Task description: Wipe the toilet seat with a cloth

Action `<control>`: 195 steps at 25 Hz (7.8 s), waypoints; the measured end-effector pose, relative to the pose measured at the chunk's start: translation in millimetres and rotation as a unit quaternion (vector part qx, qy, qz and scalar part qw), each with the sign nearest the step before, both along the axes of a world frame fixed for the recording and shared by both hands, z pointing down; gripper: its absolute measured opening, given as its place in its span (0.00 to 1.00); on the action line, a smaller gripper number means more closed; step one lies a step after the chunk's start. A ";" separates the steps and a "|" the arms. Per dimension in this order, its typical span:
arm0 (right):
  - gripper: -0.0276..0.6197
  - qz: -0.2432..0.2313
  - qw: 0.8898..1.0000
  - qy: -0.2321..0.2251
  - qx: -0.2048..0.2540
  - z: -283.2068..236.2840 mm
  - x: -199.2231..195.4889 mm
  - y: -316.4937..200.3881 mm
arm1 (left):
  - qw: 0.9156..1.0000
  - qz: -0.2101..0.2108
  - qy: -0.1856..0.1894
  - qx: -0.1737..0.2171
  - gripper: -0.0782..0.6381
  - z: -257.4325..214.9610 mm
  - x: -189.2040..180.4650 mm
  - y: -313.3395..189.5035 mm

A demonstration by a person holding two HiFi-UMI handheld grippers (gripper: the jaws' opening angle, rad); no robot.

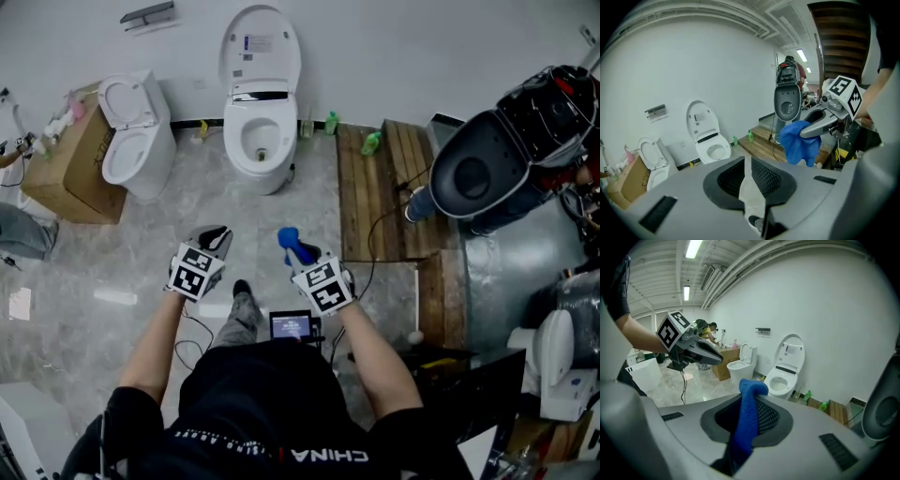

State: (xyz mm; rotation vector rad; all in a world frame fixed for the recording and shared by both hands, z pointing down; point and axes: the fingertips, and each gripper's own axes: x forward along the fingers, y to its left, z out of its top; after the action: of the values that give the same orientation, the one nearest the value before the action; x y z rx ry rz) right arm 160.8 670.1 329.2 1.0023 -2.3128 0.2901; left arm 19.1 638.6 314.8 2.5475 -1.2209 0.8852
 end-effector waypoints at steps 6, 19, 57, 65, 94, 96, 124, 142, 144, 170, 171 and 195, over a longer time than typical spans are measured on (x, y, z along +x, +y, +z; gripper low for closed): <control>0.12 0.034 0.999 0.013 0.010 -13.5 -26.3 -87.2 | 0.999 0.033 0.016 -0.021 0.26 4.7 -26.2 -93.7; 0.12 0.085 0.996 0.015 -0.007 -9.0 -98.9 -222.9 | 0.995 0.095 0.017 -0.011 0.15 9.7 -80.8 -223.7; 0.13 -0.031 0.997 -0.018 -0.067 25.5 -70.5 -641.7 | 0.998 0.026 -0.042 -0.037 0.13 32.9 -18.7 -595.0; 0.12 -0.007 0.998 -0.024 -0.059 21.8 -87.4 -664.7 | 0.998 0.041 -0.041 -0.034 0.13 32.3 -34.7 -623.7; 0.12 0.021 0.996 -0.027 -0.081 22.8 -100.4 -700.3 | 0.999 0.031 -0.028 -0.029 0.13 33.1 -46.8 -669.0; 0.13 0.016 0.996 -0.029 -0.088 28.1 -97.2 -699.5 | 0.999 0.022 -0.031 -0.034 0.13 36.9 -44.9 -669.0; 0.13 0.052 0.979 -0.067 -0.183 252.8 -115.8 -763.4 | 0.992 -0.029 -0.021 -0.117 0.13 264.9 -75.0 -733.3; 0.13 0.105 0.988 -0.024 -0.110 380.4 -109.5 -916.0 | 0.993 -0.045 -0.011 -0.109 0.13 388.9 -77.3 -820.9; 0.13 0.111 0.988 -0.019 -0.102 393.1 -112.2 -927.5 | 0.993 -0.047 -0.009 -0.105 0.13 397.3 -80.9 -828.7; 0.13 0.068 0.992 -0.010 -0.107 442.3 -215.3 -950.0 | 0.992 -0.055 0.027 -0.106 0.13 432.2 -148.4 -837.0; 0.13 0.064 0.992 -0.011 -0.109 441.3 -223.5 -948.8 | 0.992 -0.054 0.027 -0.109 0.13 432.4 -151.6 -835.6; 0.13 0.012 0.986 -0.031 -0.165 441.9 -323.6 -902.0 | 0.989 -0.015 0.045 -0.140 0.13 427.4 -208.6 -814.9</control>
State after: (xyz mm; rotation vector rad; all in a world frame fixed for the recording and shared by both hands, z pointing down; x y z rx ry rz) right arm -162.7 -231.9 771.1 0.8634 -2.2104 0.6985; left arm -189.5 -176.3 742.2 2.3145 -1.0256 0.8570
